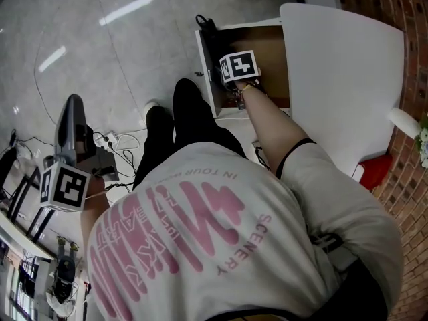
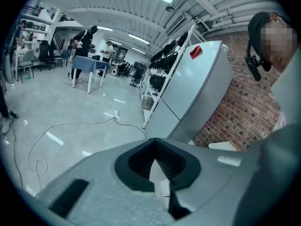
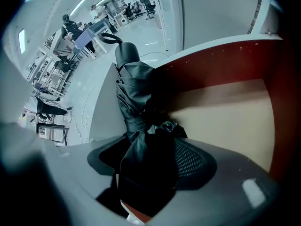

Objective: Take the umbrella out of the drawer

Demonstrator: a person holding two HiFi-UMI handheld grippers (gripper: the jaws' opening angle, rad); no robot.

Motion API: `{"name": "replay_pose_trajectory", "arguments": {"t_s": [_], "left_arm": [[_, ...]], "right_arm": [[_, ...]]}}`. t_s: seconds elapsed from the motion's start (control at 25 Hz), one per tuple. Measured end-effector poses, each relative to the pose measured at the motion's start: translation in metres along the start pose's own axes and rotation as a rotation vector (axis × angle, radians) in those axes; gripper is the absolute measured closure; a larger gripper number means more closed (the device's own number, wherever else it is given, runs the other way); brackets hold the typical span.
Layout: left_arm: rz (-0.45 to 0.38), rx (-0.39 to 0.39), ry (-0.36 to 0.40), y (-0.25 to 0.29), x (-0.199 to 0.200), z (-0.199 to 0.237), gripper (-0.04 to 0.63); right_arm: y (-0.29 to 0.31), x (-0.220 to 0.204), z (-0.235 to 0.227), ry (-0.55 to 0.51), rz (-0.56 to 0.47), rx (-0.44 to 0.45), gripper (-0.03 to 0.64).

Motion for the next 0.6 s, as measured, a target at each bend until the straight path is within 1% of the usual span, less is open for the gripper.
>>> {"name": "replay_pose_trajectory", "arguments": {"t_s": [0.24, 0.44, 0.6], "left_arm": [[0.019, 0.029, 0.002, 0.0, -0.007, 0.008, 0.592], [0.033, 0.035, -0.024, 0.001, -0.018, 0.016, 0.592], [0.042, 0.043, -0.033, 0.002, -0.023, 0.023, 0.593]], "right_arm": [[0.011, 0.003, 0.001, -0.051, -0.002, -0.003, 0.278], [0.017, 0.002, -0.001, -0.055, -0.01, 0.031, 0.279], [0.02, 0.001, 0.001, -0.076, -0.074, 0.088, 0.3]]}}
Point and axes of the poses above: the fingertips, and each gripper's own axes: y forward along the fingers, z to its left, x out of its top, the point moved 3 cm from there along -y, backward along the fingers, and after that the axes turned 5 degrees about -x, right-handed, at the moved point
